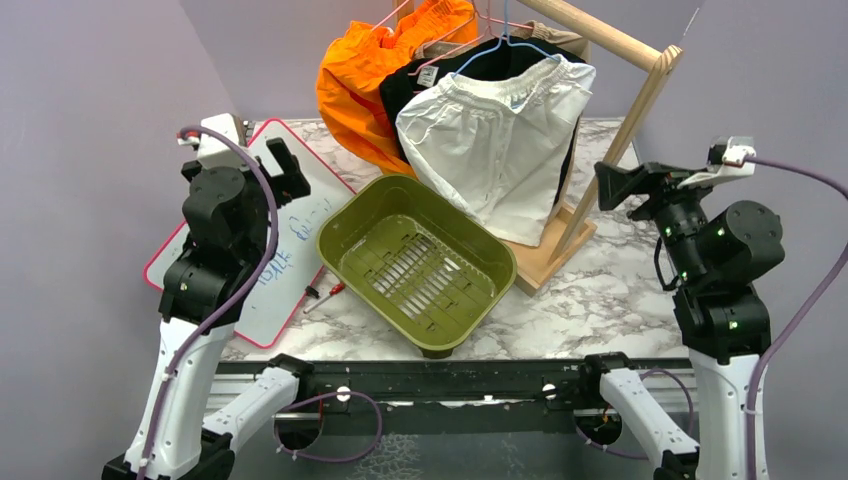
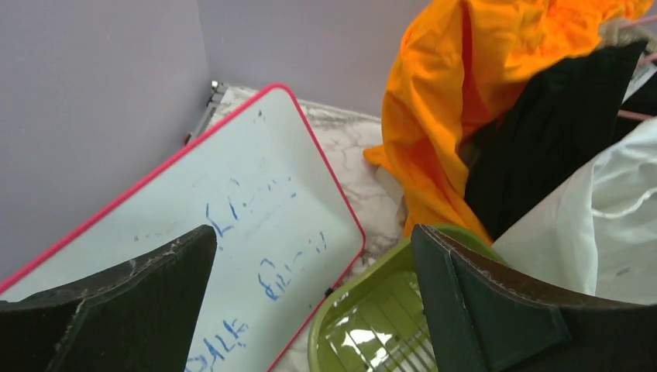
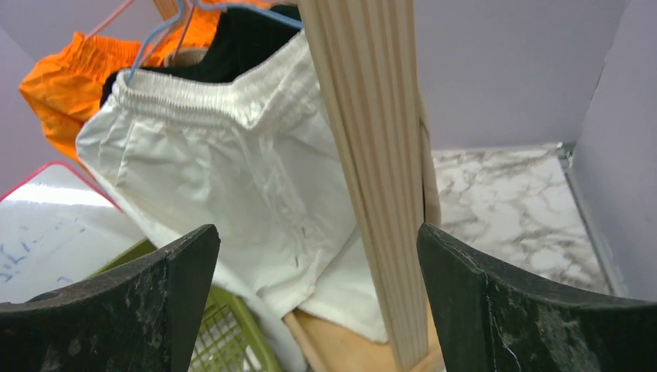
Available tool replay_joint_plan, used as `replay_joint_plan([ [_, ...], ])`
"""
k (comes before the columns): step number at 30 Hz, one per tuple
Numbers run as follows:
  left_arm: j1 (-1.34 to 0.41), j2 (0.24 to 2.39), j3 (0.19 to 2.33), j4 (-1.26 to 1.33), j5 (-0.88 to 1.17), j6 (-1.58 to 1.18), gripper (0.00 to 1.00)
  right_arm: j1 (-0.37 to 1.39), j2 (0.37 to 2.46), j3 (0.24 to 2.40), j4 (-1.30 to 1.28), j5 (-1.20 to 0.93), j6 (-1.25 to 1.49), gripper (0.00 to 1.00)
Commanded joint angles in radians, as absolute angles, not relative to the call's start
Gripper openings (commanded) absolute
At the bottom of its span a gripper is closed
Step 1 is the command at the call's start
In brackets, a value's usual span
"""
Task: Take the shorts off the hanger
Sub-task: Adjust the clothes rod at the center of the board.
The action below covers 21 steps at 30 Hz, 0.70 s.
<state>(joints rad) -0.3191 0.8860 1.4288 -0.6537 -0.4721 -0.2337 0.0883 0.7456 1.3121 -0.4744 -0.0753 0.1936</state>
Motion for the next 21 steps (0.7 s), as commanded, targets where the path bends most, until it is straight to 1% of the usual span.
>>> replay_joint_plan([
  [1, -0.352, 0.798, 1.329, -0.644, -0.471, -0.259, 0.99, 0.113, 0.657, 1.210, -0.552, -0.080, 0.288, 0.99],
  [4, -0.378, 0.733, 1.246, -0.644, -0.465, -0.284, 0.99, 0.131, 0.579, 1.114, -0.608, -0.079, 0.376, 0.99],
  [10, -0.425, 0.595, 1.080, -0.630, -0.348, -0.322, 0.99, 0.165, 0.396, 0.881, -0.679, -0.109, 0.571, 0.99],
  [13, -0.444, 0.572, 1.014, -0.639, -0.261, -0.344, 0.99, 0.178, 0.342, 0.757, -0.706, -0.128, 0.672, 0.99],
  [17, -0.462, 0.615, 0.964, -0.644, -0.113, -0.350, 0.99, 0.191, 0.374, 0.634, -0.686, -0.180, 0.737, 0.99],
  [21, -0.474, 0.647, 0.929, -0.640, -0.033, -0.339, 0.99, 0.200, 0.484, 0.553, -0.640, -0.190, 0.770, 0.99],
])
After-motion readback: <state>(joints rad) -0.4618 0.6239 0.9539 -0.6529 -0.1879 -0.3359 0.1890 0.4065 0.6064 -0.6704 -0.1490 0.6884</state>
